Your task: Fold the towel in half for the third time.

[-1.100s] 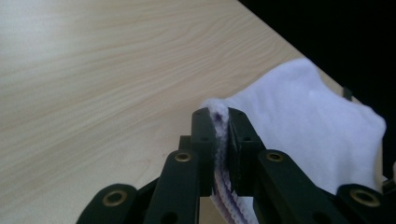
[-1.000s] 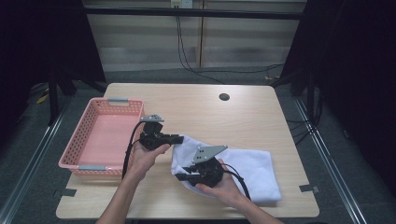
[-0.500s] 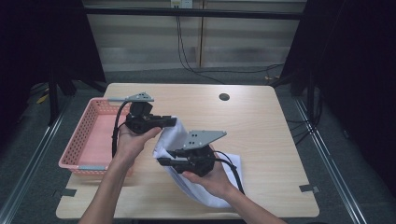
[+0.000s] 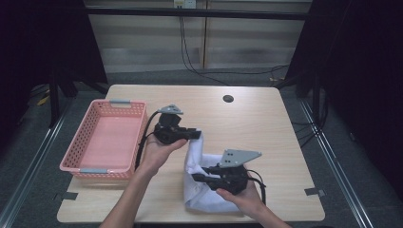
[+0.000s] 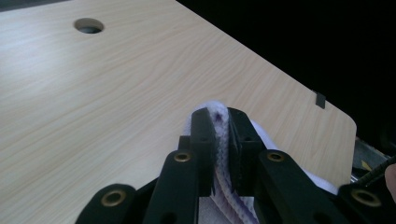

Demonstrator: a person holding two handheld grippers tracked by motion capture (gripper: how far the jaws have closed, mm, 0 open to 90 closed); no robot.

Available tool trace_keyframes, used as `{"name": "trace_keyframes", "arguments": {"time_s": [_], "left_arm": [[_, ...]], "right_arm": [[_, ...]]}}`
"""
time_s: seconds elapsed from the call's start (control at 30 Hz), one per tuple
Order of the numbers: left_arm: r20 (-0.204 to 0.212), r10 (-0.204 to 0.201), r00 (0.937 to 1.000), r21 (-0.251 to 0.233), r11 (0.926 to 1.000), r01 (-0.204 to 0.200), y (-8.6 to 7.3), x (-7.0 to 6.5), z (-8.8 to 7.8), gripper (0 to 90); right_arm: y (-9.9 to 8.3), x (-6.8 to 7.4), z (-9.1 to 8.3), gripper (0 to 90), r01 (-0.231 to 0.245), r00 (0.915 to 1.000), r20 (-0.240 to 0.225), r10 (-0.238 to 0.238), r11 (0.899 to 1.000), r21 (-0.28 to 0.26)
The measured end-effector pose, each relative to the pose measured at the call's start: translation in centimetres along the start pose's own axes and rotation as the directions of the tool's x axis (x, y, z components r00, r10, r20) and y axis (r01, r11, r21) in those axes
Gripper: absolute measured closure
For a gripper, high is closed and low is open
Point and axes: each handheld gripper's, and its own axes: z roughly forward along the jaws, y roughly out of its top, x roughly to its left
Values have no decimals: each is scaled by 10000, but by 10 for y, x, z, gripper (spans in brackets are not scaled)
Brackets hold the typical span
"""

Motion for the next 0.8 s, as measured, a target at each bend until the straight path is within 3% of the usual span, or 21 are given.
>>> {"name": "trace_keyframes", "arguments": {"time_s": [0.17, 0.23, 0.3, 0.4, 0.53, 0.67, 0.73, 0.8], "left_arm": [[434, -12, 9991, 547, 9985, -11, -9, -10, 43, 821], [418, 108, 9991, 831, 9964, -142, -15, -14, 59, 820], [682, -97, 9976, 911, 9958, 35, -18, -16, 73, 819], [808, -88, 9967, 1183, 9930, -8, -20, -21, 89, 814], [685, -64, 9976, 1304, 9915, -26, -25, -24, 112, 805], [1313, -575, 9897, 837, 9954, 467, -31, -21, 130, 763], [1423, -304, 9894, 617, 9979, 218, -30, -25, 133, 710], [1535, -160, 9880, 445, 9990, 93, -25, -28, 130, 655]], "right_arm": [[-29, -5, -24, 766, -464, 9972, 599, 453, 9988, 183], [-41, -6, -32, 762, -750, 9950, 687, 726, 9966, 333], [-52, -8, -40, 751, -970, 9916, 892, 936, 9947, 354], [-65, -9, -50, 730, -1317, 9854, 1142, 1265, 9905, 392], [-85, -10, -59, 660, -1507, 9788, 1535, 1355, 9842, 927], [-101, -17, -70, 541, -1904, 9651, 2053, 1628, 9740, 1227], [-105, -18, -78, 480, -1931, 9623, 2199, 1601, 9715, 1378], [-106, -21, -87, 372, -2013, 9525, 2568, 1639, 9714, 1264]]}}
